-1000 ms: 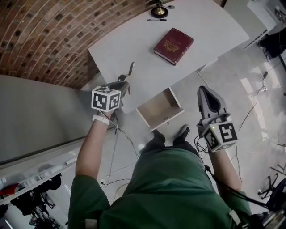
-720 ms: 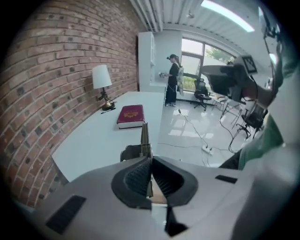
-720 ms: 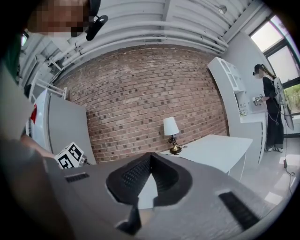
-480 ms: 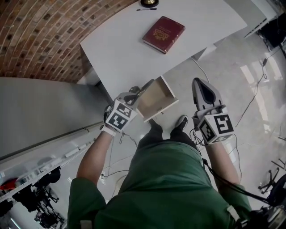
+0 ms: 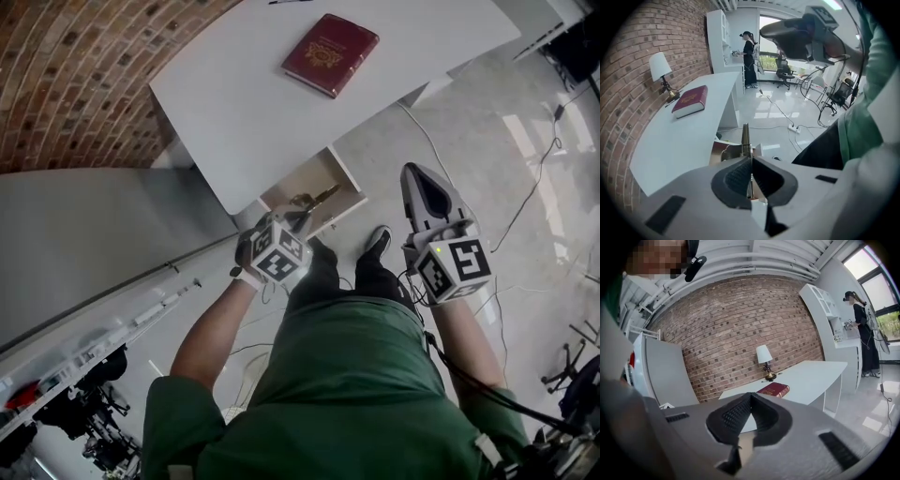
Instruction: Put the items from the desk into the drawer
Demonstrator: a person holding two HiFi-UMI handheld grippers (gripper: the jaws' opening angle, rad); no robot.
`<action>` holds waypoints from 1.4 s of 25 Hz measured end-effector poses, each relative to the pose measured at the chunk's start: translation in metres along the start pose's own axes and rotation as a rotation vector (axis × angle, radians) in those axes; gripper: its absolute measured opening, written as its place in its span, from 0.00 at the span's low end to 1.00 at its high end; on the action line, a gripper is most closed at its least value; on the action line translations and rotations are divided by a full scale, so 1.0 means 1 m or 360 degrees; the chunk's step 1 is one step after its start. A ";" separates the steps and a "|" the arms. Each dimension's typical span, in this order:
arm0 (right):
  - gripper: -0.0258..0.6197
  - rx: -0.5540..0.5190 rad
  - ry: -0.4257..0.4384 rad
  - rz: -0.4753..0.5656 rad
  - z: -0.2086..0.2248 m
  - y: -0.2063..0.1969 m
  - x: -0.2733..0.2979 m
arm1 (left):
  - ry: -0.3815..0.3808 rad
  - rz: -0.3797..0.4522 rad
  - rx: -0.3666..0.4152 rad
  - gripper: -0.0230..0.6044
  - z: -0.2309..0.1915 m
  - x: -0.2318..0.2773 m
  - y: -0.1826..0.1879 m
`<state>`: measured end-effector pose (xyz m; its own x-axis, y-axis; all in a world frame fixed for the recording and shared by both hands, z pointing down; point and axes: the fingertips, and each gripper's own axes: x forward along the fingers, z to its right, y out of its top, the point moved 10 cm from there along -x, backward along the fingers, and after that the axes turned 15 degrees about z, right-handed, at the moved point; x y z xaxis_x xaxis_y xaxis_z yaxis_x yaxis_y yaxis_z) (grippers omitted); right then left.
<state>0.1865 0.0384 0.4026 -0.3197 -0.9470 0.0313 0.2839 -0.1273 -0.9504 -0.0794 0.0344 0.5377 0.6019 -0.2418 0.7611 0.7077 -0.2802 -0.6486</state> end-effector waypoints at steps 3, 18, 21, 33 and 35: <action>0.04 0.0014 -0.0002 -0.0012 0.006 -0.005 -0.001 | -0.0030 -0.0050 0.0025 0.06 0.009 0.020 -0.007; 0.04 0.0072 -0.0021 -0.0139 0.028 -0.042 -0.010 | -0.0063 -0.0301 -0.0037 0.06 0.010 0.114 -0.085; 0.04 0.0092 -0.0047 -0.0166 0.030 -0.051 -0.016 | -0.0072 -0.0338 0.0014 0.06 0.010 0.132 -0.100; 0.04 0.0138 -0.0189 -0.0294 0.041 -0.084 -0.031 | -0.0216 -0.0444 0.0144 0.06 0.008 0.190 -0.155; 0.04 0.0152 -0.0198 -0.0311 0.040 -0.092 -0.032 | -0.0210 -0.0436 0.0123 0.06 0.007 0.197 -0.163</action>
<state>0.2066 0.0687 0.5012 -0.2652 -0.9299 0.2551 0.3134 -0.3333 -0.8892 -0.0740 0.0386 0.7937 0.4242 -0.0432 0.9045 0.8731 -0.2454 -0.4212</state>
